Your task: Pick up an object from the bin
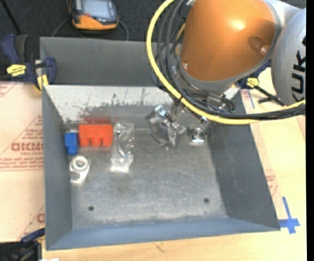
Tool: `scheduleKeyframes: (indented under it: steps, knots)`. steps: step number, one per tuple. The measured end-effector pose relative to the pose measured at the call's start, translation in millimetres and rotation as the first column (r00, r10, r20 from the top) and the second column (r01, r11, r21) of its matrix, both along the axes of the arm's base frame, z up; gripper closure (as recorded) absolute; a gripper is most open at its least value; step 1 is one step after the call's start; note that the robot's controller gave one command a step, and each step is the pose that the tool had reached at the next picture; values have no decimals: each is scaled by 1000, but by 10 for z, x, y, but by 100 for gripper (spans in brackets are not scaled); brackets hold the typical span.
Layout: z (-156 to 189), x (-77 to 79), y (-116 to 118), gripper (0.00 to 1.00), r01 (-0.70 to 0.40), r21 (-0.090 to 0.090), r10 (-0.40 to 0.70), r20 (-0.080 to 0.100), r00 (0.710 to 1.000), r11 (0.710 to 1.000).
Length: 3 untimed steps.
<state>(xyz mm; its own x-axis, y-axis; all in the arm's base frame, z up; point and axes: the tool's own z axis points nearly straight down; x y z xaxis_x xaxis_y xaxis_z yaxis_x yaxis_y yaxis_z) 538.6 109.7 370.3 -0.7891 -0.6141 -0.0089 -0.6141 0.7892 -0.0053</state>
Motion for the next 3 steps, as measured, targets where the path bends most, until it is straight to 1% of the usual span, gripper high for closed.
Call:
scheduleKeyframes:
  steps: [1,2,3]
  knots:
    - [-18,-10,10,100,0,1,0,-5,1000,1000]
    - [-18,-10,10,100,2,1,-2,-5,1000,1000]
    - [-1103,-57,-598,100,-190,-2,190,-13,982,982]
